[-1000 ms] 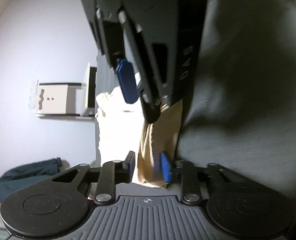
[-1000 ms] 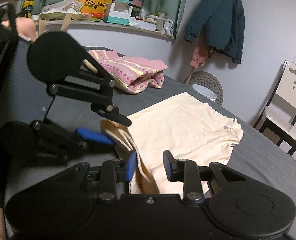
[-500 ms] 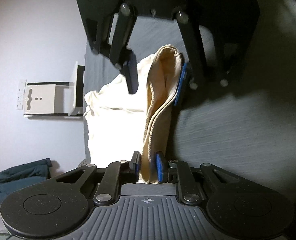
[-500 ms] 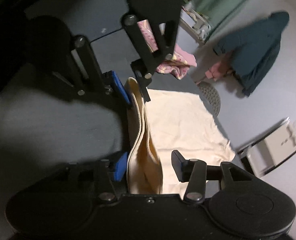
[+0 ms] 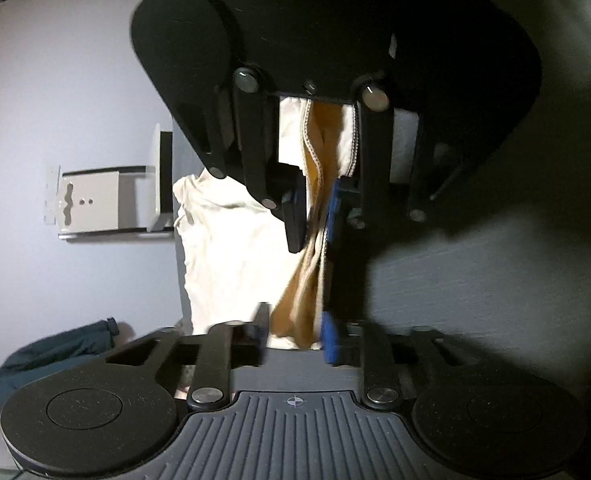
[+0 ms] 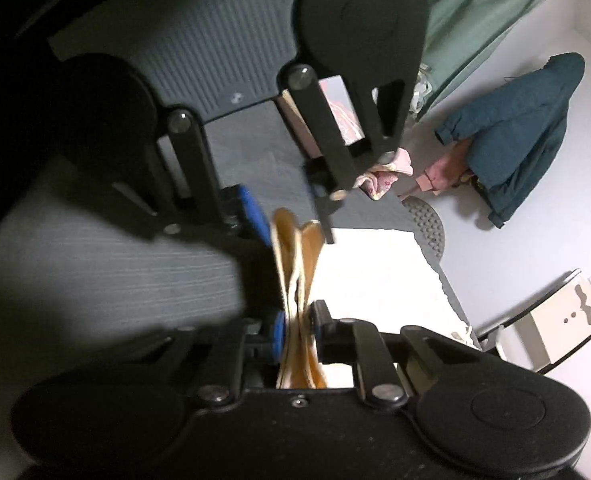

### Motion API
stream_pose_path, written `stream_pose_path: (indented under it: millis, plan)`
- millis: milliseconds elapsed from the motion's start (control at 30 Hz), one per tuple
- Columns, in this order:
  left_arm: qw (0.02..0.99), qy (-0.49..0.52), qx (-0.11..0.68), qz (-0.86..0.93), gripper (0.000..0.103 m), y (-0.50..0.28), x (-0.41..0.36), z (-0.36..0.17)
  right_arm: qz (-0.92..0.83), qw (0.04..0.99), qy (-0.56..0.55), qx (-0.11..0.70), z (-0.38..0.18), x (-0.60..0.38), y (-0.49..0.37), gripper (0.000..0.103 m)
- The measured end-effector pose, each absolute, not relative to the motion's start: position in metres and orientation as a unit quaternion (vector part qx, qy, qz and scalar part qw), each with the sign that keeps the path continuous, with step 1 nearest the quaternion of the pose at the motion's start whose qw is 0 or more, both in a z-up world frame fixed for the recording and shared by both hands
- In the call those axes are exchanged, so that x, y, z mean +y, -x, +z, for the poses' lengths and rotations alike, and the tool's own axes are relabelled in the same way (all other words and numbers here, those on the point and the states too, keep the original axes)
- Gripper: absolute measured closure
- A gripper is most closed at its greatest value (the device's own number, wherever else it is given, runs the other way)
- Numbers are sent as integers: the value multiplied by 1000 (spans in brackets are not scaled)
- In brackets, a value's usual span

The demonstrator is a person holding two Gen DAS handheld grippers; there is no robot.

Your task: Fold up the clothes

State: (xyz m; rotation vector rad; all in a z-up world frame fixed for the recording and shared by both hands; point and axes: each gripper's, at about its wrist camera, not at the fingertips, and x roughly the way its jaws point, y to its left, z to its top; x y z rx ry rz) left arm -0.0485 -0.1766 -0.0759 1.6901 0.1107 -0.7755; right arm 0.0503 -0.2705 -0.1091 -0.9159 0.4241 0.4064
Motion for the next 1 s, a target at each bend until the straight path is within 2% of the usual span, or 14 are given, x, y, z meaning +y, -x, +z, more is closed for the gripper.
stream_pose_path:
  millis: [33, 100, 133, 533, 567, 633, 733, 867, 933, 1000]
  plan:
    - [597, -729, 42, -332, 46, 50, -176, -77, 195, 857, 431, 205, -108, -271, -51, 88]
    - [601, -724, 38, -336, 25, 54, -176, -76, 198, 859, 422, 213, -107, -272, -52, 88]
    - [603, -722, 36, -337, 22, 56, -176, -76, 198, 858, 423, 212, -107, -272, -52, 88]
    - [614, -693, 70, -372, 23, 43, -178, -74, 196, 854, 436, 207, -110, -276, -49, 88]
    - [614, -687, 76, -380, 24, 42, -175, -73, 196, 854, 437, 206, -110, -276, -49, 88]
    - [611, -680, 92, -394, 42, 43, -170, -73, 195, 852, 438, 208, -110, -277, -50, 88]
    - [611, -671, 112, -405, 59, 35, -167, -72, 196, 849, 442, 213, -109, -277, -51, 88]
    - [619, -654, 136, -414, 62, 21, -164, -69, 200, 843, 447, 223, -110, -277, -50, 88]
    - [618, -649, 147, -419, 76, 17, -162, -68, 199, 839, 452, 227, -111, -276, -49, 88]
    - [614, -651, 152, -420, 85, 10, -163, -67, 197, 836, 457, 231, -112, -277, -49, 86]
